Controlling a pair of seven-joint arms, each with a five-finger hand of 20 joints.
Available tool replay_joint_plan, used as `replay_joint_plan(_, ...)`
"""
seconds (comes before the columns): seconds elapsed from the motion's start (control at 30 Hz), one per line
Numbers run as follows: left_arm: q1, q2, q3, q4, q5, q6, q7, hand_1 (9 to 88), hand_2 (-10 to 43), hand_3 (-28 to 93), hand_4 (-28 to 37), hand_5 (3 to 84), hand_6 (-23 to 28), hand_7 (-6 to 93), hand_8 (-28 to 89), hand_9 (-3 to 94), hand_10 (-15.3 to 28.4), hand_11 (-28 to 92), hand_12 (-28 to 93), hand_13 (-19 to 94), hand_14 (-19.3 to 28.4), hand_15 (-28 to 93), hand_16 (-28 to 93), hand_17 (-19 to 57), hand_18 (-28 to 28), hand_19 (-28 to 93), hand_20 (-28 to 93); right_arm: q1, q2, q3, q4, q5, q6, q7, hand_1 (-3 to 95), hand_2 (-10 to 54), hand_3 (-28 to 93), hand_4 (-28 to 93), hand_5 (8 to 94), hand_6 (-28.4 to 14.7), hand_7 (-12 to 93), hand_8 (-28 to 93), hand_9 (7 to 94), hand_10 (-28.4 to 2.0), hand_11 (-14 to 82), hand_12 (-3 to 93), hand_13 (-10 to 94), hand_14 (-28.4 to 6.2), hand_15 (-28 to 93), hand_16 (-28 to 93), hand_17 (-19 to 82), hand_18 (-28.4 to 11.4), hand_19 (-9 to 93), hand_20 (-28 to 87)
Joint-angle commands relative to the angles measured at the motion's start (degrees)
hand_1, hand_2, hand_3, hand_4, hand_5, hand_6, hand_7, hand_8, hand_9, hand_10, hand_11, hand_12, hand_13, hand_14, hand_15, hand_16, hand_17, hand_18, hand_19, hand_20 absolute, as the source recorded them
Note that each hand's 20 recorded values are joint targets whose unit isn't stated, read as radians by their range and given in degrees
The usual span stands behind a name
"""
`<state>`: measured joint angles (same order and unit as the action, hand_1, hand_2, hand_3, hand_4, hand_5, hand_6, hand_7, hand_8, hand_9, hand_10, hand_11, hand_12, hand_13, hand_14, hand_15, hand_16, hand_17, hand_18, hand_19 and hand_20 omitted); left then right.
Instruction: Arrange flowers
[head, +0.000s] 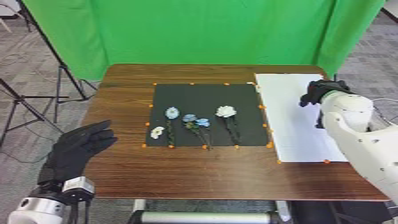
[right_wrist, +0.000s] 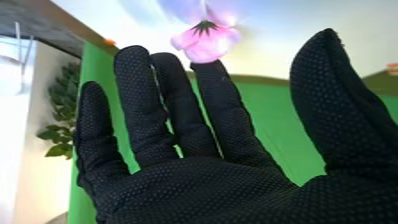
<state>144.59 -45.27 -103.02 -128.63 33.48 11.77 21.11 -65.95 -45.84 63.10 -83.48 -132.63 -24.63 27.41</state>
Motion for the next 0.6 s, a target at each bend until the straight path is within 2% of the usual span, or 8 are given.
replay_joint_plan(0.03,0.3,1.24,-2.46,1.09,-0.60,-1.41,-1.22,27.9,5.7,81,-11.3,49.4,15.1,14.4,-8,42.6,23.0,40,11,32,28.4,63,-13,-8.2,22.0,57,21,-2.7,-0.6,1.0,1.2,-1.8,-2.1,0.5,21.9,-2.8,87,-28,44.7,-4.7,17,-12,45.0,-15.2,19.7,17.8,33,-18.3,71,12,2,-24.9,62,33)
replay_joint_plan(0.13,-0.3,1.32,-3.01,1.35,-0.57,-1.76,-1.93,27.8,5.6,81,-11.2,49.4,15.1,14.3,-8,42.5,23.0,40,11,32,28.4,63,-13,-8.2,22.1,57,21,-2.9,-0.7,1.0,1.2,-1.3,-2.0,1.1,22.0,-2.8,87,-28,44.9,-4.7,17,-12,45.2,-15.0,20.1,17.6,34,-18.2,71,12,2,-24.9,62,33)
replay_joint_plan(0.17,0.1,1.45,-3.29,1.32,-0.68,-1.82,-1.66,27.8,5.6,81,-11.3,49.4,15.1,14.4,-8,42.5,23.0,40,11,32,28.4,63,-13,-8.2,22.1,57,21,-2.5,-1.0,0.7,1.6,-1.7,-1.9,0.9,22.0,-2.8,87,-28,45.0,-4.7,17,-12,45.4,-15.0,20.3,17.6,34,-18.2,71,12,2,-24.9,62,33)
replay_joint_plan(0.2,-0.4,1.20,-3.38,1.50,-0.42,-2.40,-2.57,27.8,5.5,81,-11.3,49.4,15.1,14.4,-8,42.5,23.0,40,11,32,28.4,63,-13,-8.2,22.1,57,21,-2.8,-1.0,1.0,1.4,-1.9,-2.1,1.0,22.1,-2.8,87,-28,45.4,-4.7,17,-12,45.5,-15.0,20.3,17.6,34,-18.2,71,12,2,-24.9,62,33)
replay_joint_plan(0.27,-0.7,1.34,-3.43,1.68,-0.40,-2.81,-2.87,27.8,5.4,81,-11.2,49.4,15.1,14.4,-8,42.5,23.0,40,11,32,28.4,63,-13,-8.2,22.2,57,21,-2.7,-1.0,0.6,1.5,-1.6,-1.6,1.3,22.1,-2.8,87,-28,45.7,-4.7,17,-12,45.7,-15.0,20.5,17.5,34,-18.2,71,13,2,-24.9,62,33)
replay_joint_plan(0.37,-0.8,1.61,-3.31,1.79,-0.54,-2.65,-2.63,27.8,5.5,81,-11.3,49.4,15.0,14.4,-8,42.8,23.1,40,11,32,28.4,63,-13,-8.1,22.1,57,21,-2.8,-1.0,0.3,1.7,-2.4,-0.9,1.1,22.3,-2.8,87,-28,46.5,-4.5,18,-13,46.3,-14.9,21.0,17.4,34,-17.9,72,13,2,-24.9,62,33)
replay_joint_plan(0.47,-0.8,1.48,-3.39,1.73,-0.37,-2.80,-2.75,27.8,5.4,81,-11.3,49.4,15.0,14.3,-8,42.7,23.1,40,11,33,28.4,63,-13,-8.0,22.2,57,21,-2.9,-0.8,-0.3,1.8,-2.9,-0.2,1.9,23.4,-3.1,87,-28,48.8,-4.2,19,-13,49.3,-13.6,23.1,17.6,37,-17.0,72,13,3,-24.6,62,33)
replay_joint_plan(0.6,-0.4,1.78,-3.37,1.66,-0.66,-2.37,-1.93,27.8,5.4,81,-11.3,49.4,15.0,14.3,-8,42.7,23.1,40,11,33,28.4,63,-13,-8.0,22.2,57,21,-2.3,-0.5,-1.6,2.2,-3.0,0.8,3.9,25.1,-3.6,86,-28,51.6,-3.8,20,-14,52.9,-13.1,25.2,17.0,40,-16.1,72,13,4,-24.4,63,33)
